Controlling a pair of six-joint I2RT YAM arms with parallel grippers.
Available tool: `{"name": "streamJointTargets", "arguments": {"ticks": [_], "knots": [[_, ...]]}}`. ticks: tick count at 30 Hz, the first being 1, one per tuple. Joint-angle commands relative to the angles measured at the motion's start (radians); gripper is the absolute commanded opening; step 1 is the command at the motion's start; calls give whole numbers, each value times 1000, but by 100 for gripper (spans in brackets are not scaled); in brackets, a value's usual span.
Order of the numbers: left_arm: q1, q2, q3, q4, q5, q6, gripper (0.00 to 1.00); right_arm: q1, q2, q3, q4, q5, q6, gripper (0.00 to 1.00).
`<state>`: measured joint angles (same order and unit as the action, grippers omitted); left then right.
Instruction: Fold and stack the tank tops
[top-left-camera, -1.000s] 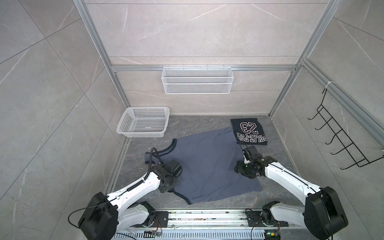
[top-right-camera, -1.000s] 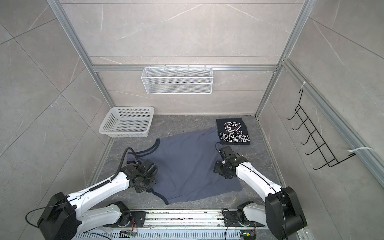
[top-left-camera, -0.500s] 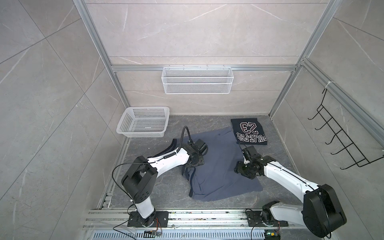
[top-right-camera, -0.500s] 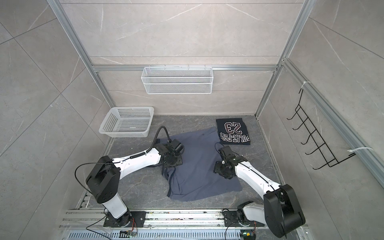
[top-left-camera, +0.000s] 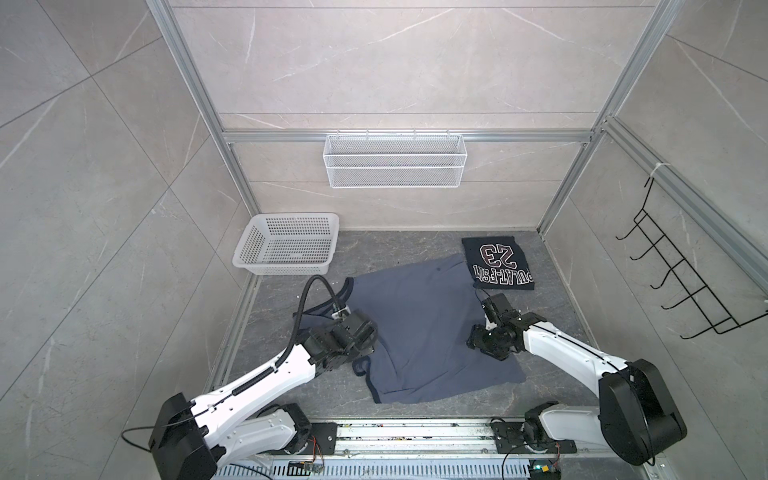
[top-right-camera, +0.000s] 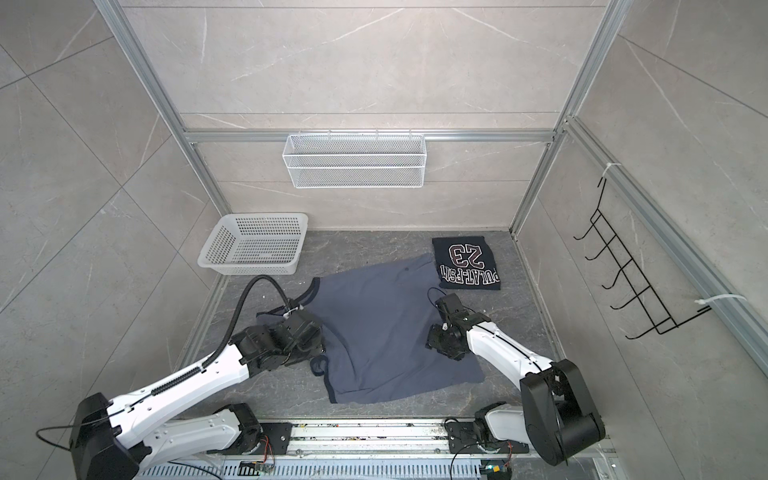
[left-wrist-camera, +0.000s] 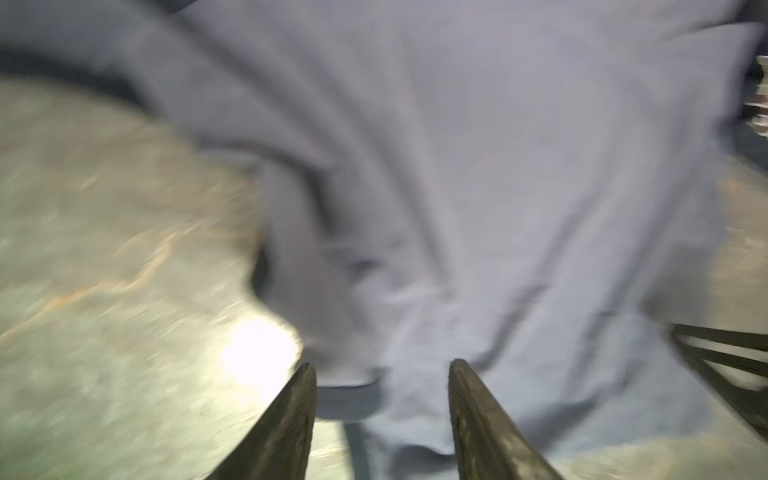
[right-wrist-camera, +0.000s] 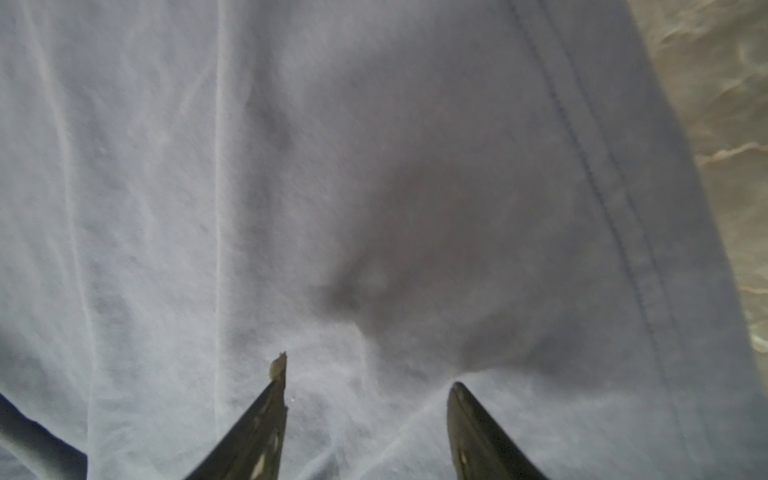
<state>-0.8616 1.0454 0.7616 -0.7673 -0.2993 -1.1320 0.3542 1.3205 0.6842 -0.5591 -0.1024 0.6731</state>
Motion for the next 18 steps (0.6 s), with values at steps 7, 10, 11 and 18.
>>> {"name": "streamJointTargets", "arguments": {"ticks": [7, 10, 11, 18], "knots": [[-150, -115, -103, -165, -54, -165, 56, 6, 7, 11, -9, -2, 4, 63], [-183, -74, -151, -34, -35, -92, 57, 6, 25, 12, 5, -13, 9, 63], [-188, -50, -162, -1, -38, -77, 57, 5, 31, 13, 7, -19, 10, 63], [-191, 95, -216, 188, -79, -3, 52, 6, 22, 15, 1, -16, 4, 63]]}}
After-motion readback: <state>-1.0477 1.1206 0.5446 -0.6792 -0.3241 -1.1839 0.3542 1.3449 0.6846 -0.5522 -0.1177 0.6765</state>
